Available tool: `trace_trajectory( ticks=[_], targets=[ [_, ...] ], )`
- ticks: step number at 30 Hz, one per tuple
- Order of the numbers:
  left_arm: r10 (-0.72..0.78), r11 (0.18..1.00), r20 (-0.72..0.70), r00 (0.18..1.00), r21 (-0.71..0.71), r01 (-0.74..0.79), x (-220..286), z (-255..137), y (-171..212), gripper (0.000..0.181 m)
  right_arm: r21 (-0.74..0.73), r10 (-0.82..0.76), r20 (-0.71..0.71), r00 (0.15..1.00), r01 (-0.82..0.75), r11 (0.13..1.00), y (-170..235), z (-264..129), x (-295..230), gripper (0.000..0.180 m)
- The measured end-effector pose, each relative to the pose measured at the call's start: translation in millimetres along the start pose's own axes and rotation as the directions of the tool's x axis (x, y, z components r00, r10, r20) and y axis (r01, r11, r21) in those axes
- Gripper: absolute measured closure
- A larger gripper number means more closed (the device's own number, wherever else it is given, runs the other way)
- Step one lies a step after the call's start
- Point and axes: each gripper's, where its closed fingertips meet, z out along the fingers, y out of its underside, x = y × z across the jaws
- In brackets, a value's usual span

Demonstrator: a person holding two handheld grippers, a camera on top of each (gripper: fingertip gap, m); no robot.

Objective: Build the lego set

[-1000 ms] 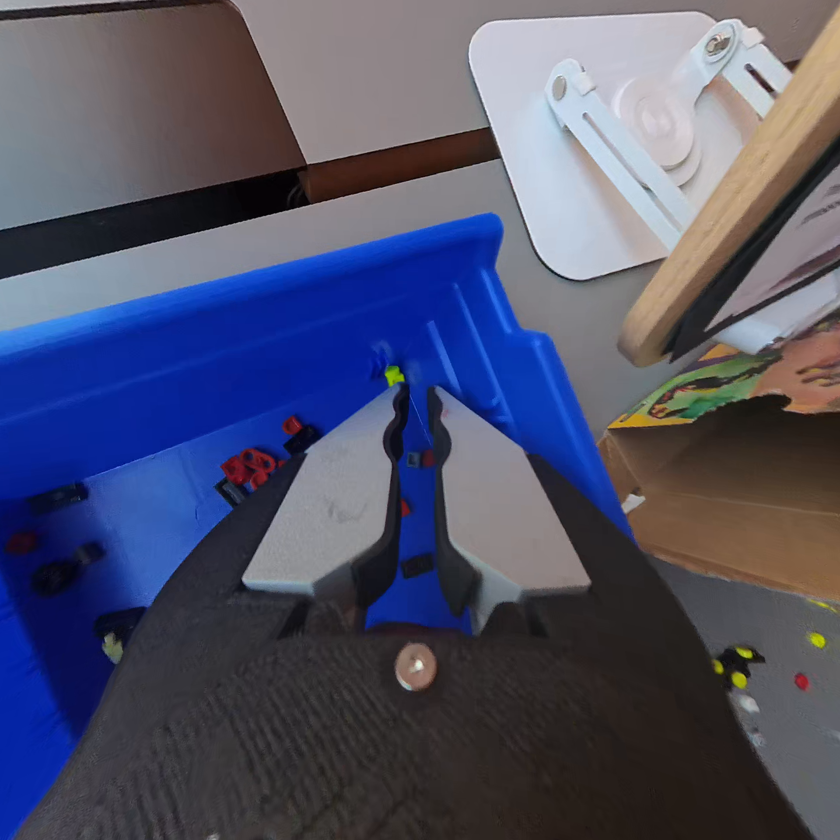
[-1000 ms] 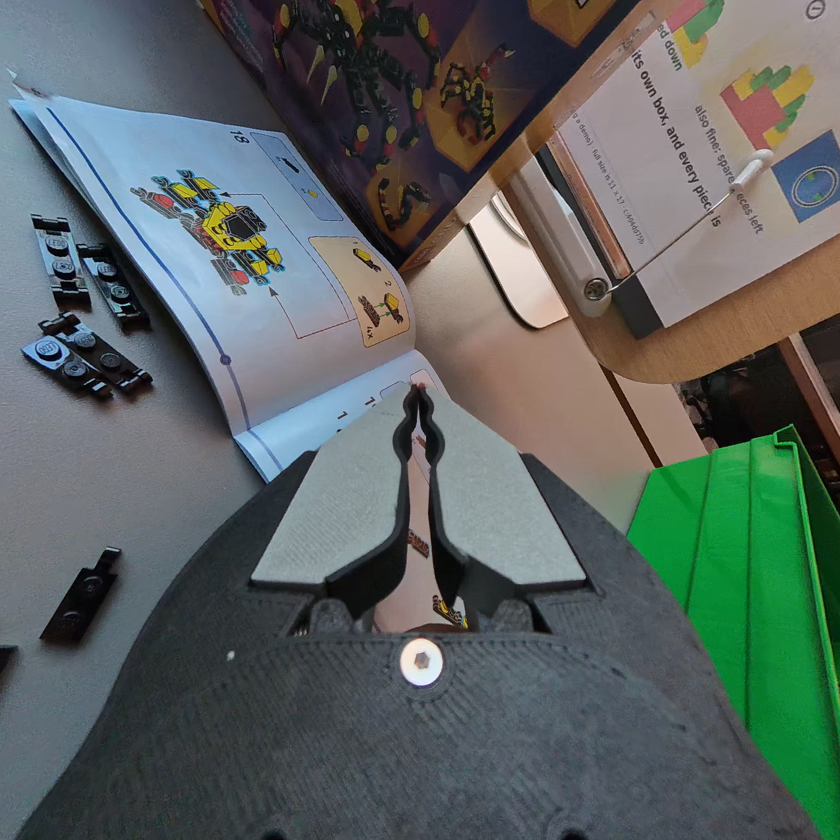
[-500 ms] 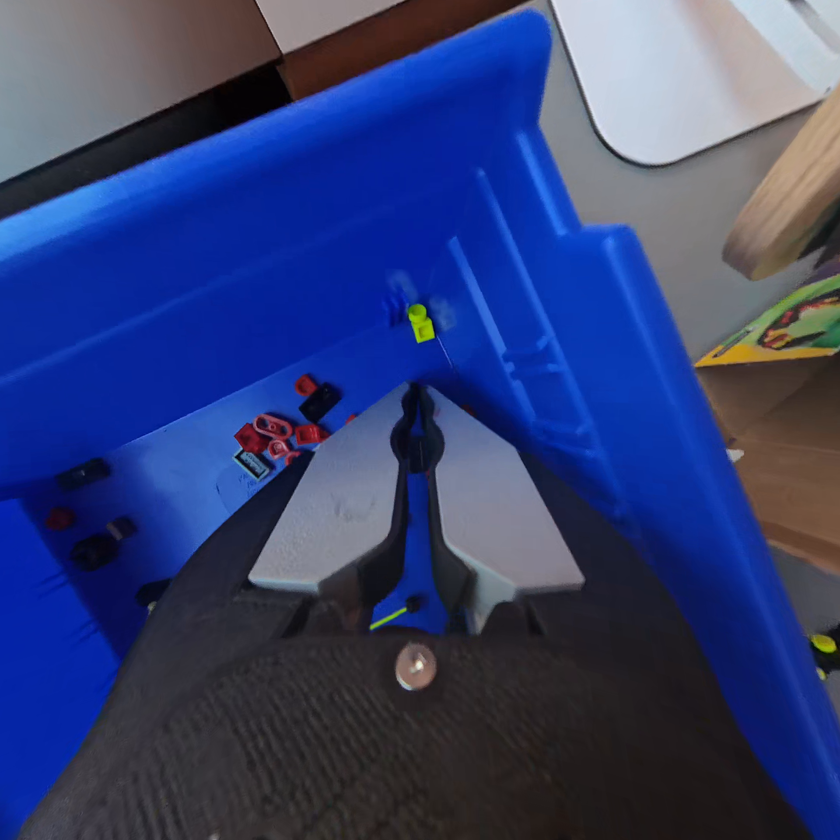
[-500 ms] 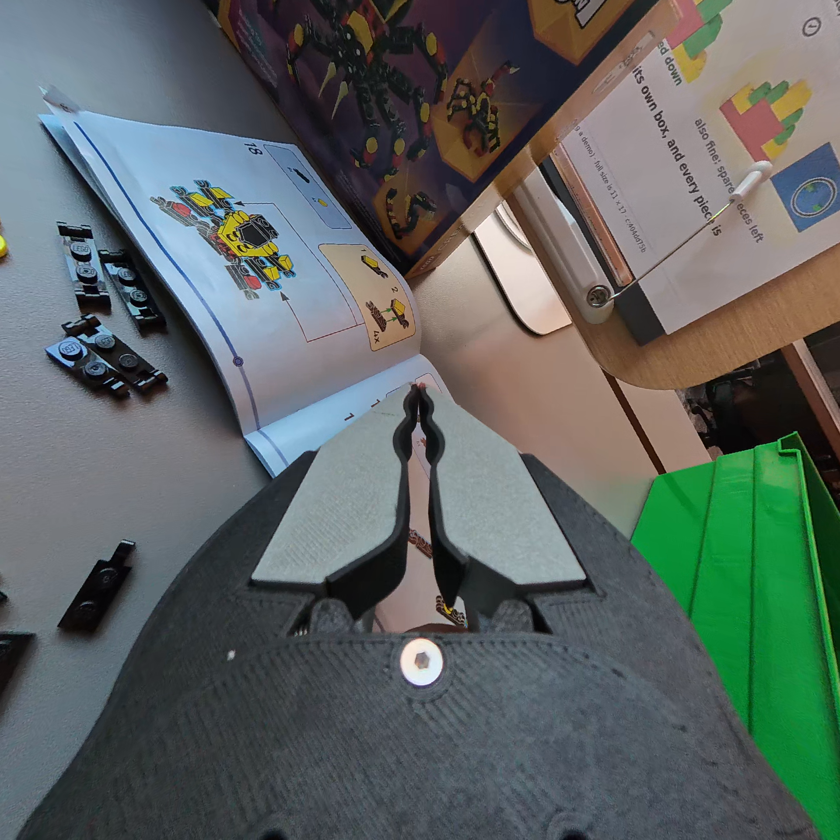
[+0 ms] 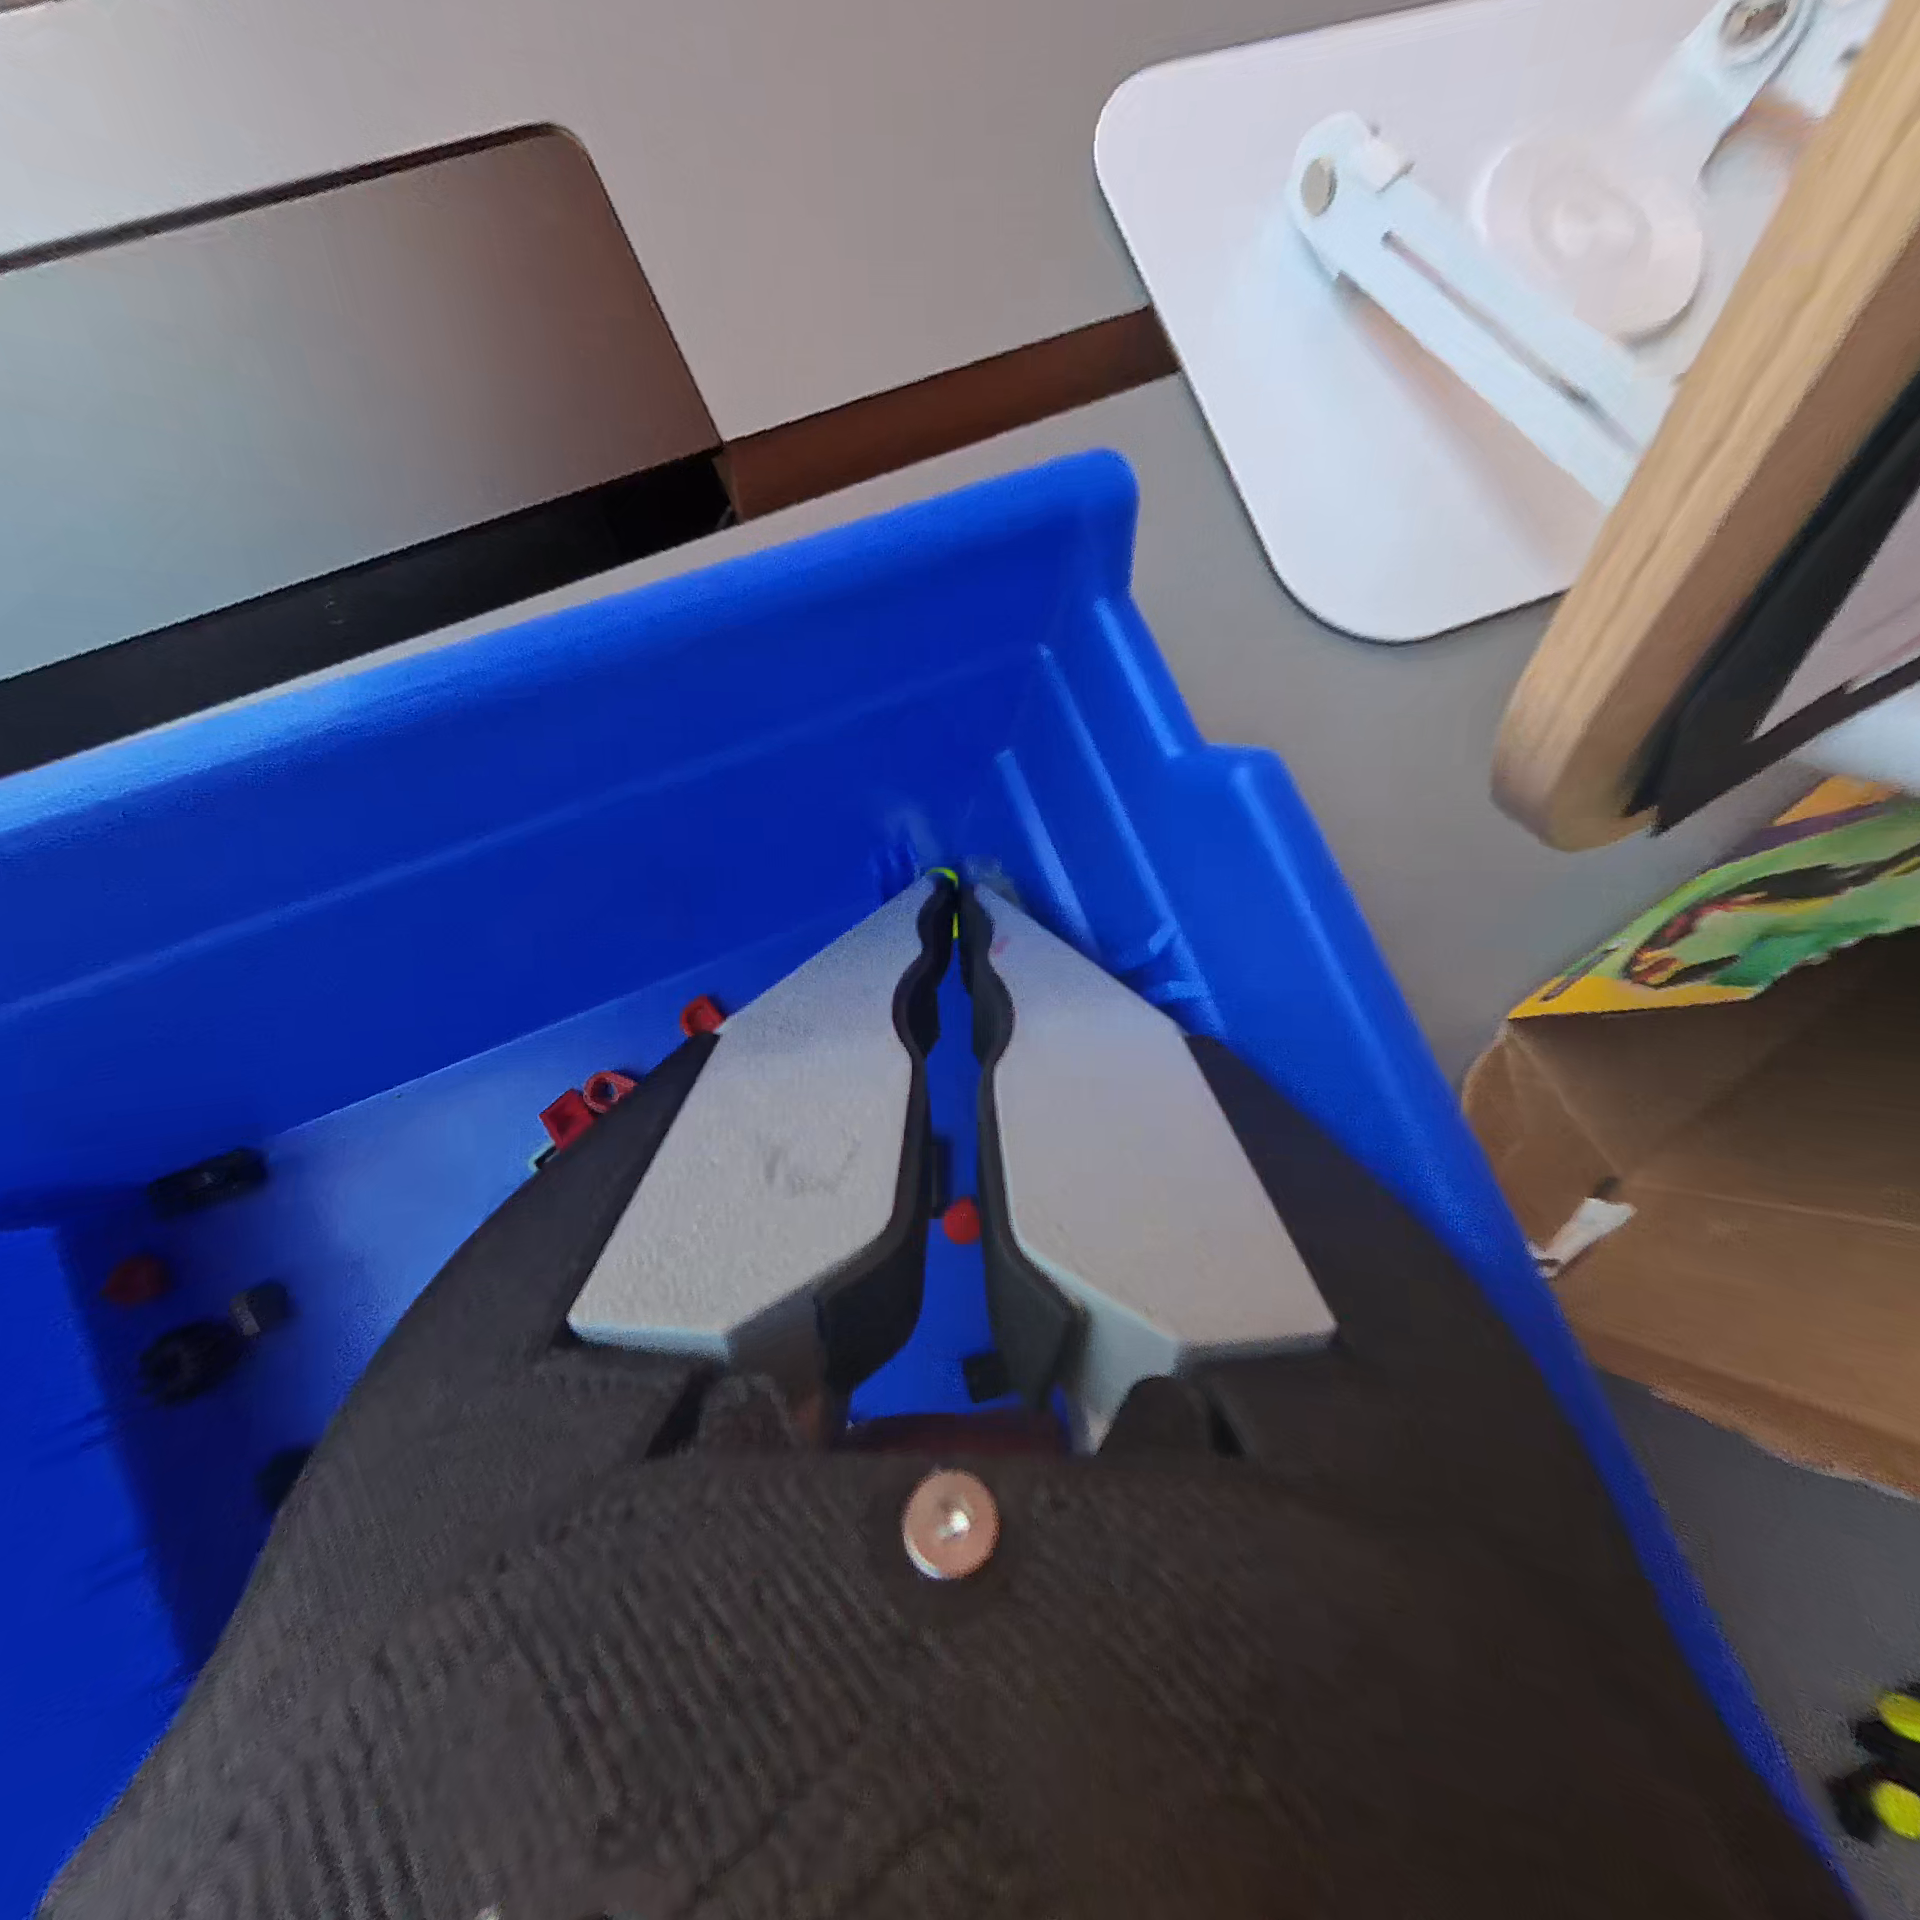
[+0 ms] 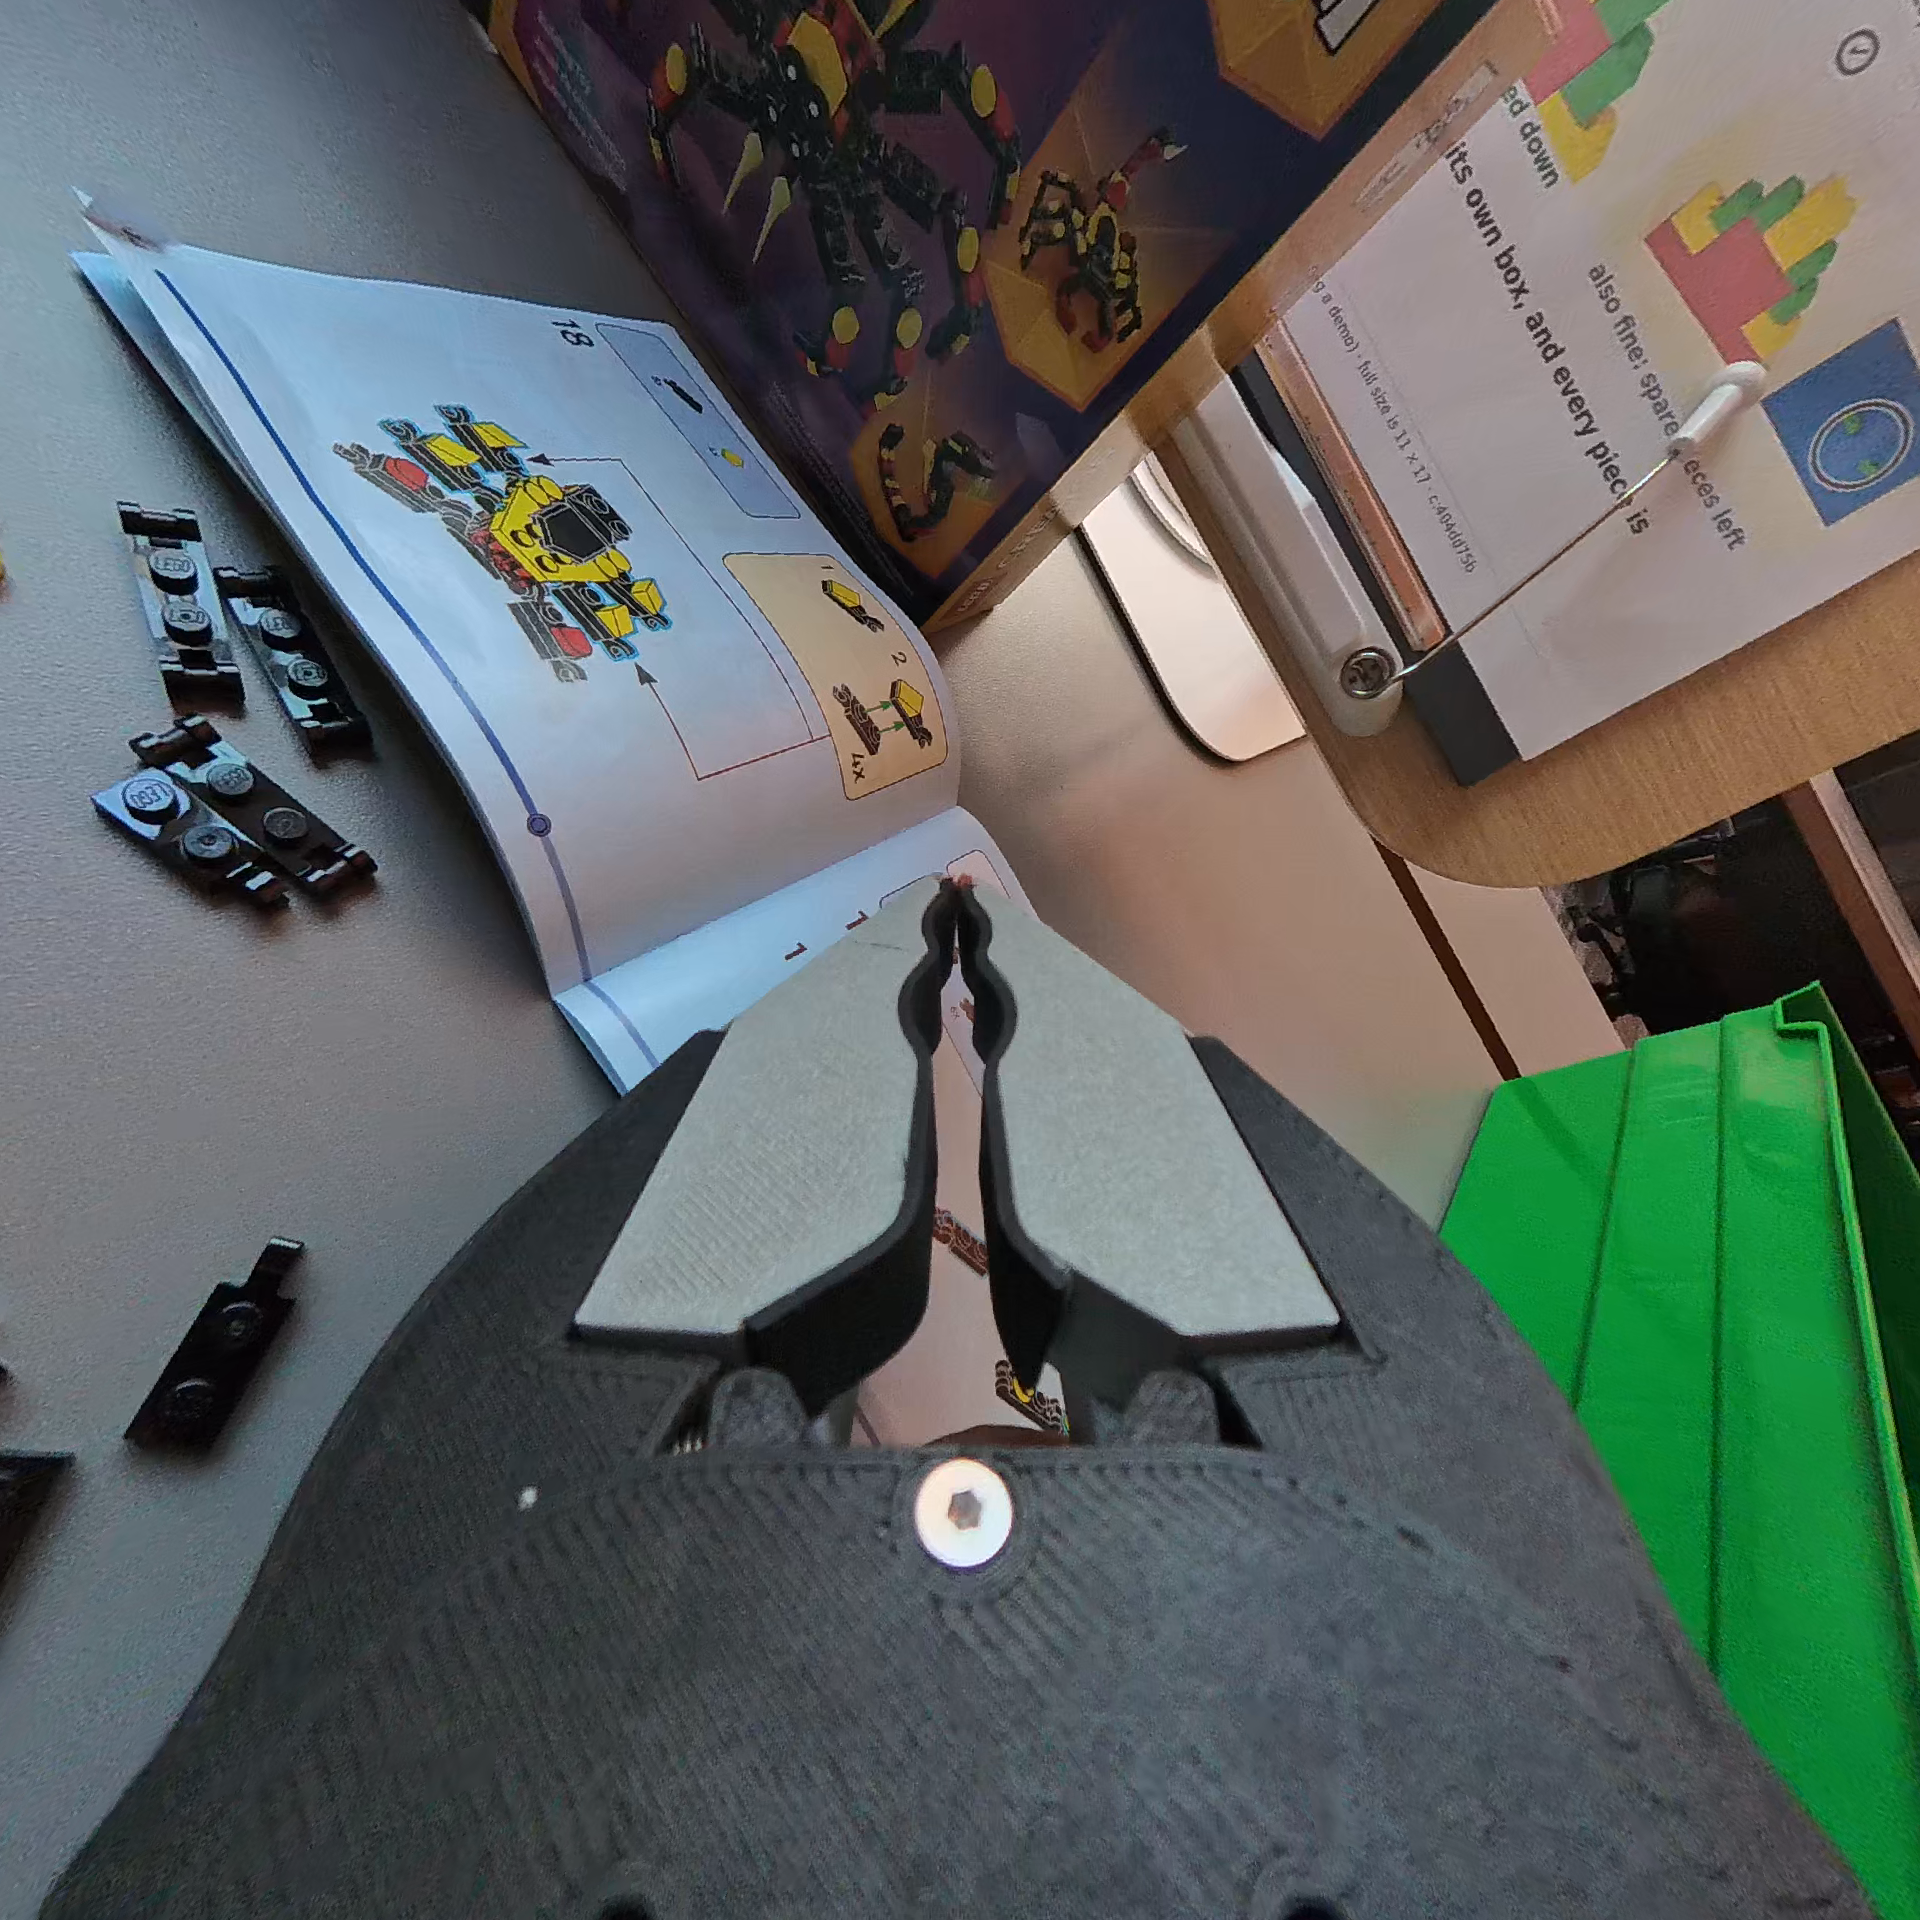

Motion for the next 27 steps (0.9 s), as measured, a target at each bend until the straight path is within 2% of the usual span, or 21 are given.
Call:
trace_trajectory(
  ticks=[1, 9, 13, 18, 27],
  targets=[
    [0.032, 0.999, 0.018, 0.999, -0.019, -0.031, -1.8, 4.6, 4.3, 0.181, 0.0, -0.001, 0.002, 1.0, 0.001, 1.0, 0.0, 0.2, -0.2, 0.18],
    [-0.047, 0.999, -0.23, 0.972, 0.003, 0.049, 24.4, 25.2, 0.4, 0.181, -0.001, -0.011, 0.005, 1.0, 0.011, 1.0, -0.5, 1.7, -1.3, 0.18],
    [0.066, 0.998, -0.203, 0.977, 0.015, -0.065, 23.8, 25.6, 1.7, 0.181, -0.005, -0.008, -0.003, 1.0, 0.008, 1.0, 0.1, 1.0, -0.6, 0.18],
    [0.244, 0.968, -0.056, 0.968, -0.04, -0.246, 18.3, 20.7, 10.0, 0.181, -0.023, -0.007, -0.021, 1.0, 0.007, 1.0, 3.0, 1.4, 1.5, 0.18],
    [0.081, 0.981, -0.204, 0.976, -0.155, -0.114, 9.8, -2.6, 27.2, 0.181, -0.051, -0.009, -0.043, 0.999, 0.007, 0.999, 7.8, 4.2, 5.6, 0.18]
  ],
)
